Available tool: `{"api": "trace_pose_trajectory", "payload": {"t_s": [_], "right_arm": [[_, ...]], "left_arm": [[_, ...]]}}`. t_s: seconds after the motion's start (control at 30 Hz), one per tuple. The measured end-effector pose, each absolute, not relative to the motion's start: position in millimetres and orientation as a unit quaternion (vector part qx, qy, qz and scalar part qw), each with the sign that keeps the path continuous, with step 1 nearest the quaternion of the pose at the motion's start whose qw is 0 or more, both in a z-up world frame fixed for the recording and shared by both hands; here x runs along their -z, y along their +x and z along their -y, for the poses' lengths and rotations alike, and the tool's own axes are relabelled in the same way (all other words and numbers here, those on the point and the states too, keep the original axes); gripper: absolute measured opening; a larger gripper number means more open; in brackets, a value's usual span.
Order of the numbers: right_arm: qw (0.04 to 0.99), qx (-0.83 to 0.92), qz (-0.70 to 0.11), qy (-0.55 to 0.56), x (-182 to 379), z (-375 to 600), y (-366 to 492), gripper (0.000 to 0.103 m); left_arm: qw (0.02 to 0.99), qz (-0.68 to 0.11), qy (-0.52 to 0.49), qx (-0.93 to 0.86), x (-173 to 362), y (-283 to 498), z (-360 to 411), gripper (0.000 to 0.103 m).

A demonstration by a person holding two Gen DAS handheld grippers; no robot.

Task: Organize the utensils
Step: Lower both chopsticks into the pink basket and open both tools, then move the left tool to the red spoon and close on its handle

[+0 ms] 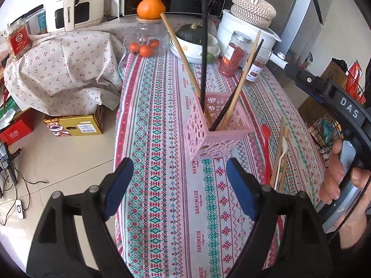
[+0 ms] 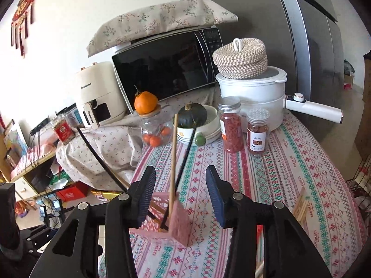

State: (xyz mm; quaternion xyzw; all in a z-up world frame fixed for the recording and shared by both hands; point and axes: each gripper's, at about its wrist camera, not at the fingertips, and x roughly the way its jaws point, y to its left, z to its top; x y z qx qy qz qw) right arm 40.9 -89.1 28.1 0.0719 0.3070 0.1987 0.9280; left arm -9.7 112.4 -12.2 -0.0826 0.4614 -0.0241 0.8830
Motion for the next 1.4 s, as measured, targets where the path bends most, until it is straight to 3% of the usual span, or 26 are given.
{"api": "trace_pose_trajectory", "payload": {"t_s": [0.2,0.93,1.07,1.13,1.3,1.4], "right_arm": [[0.904,-0.188,-0.376,0.081,-13,143,40,0.063],[0.82,-0.034,-0.568,0.07,61,262,56,0.064],[0.818,-0.015,-0.57,0.08,63,278,58,0.064],[0.819,-0.004,-0.568,0.086,62,285,61,0.064],[0.82,-0.009,-0.565,0.089,59,293,67,0.064],[0.819,-0.014,-0.566,0.093,59,297,70,0.064]], "left_arm": [[0.861,-0.499,-0.082,0.054,26,-3,-84,0.084],[0.825,-0.55,-0.018,0.128,61,37,51,0.085],[0.845,-0.521,-0.03,0.118,58,53,67,0.071],[0.848,-0.518,-0.01,0.115,62,65,81,0.057],[0.837,-0.536,0.038,0.105,78,102,103,0.045],[0.826,-0.553,0.042,0.101,82,124,106,0.044]]}}
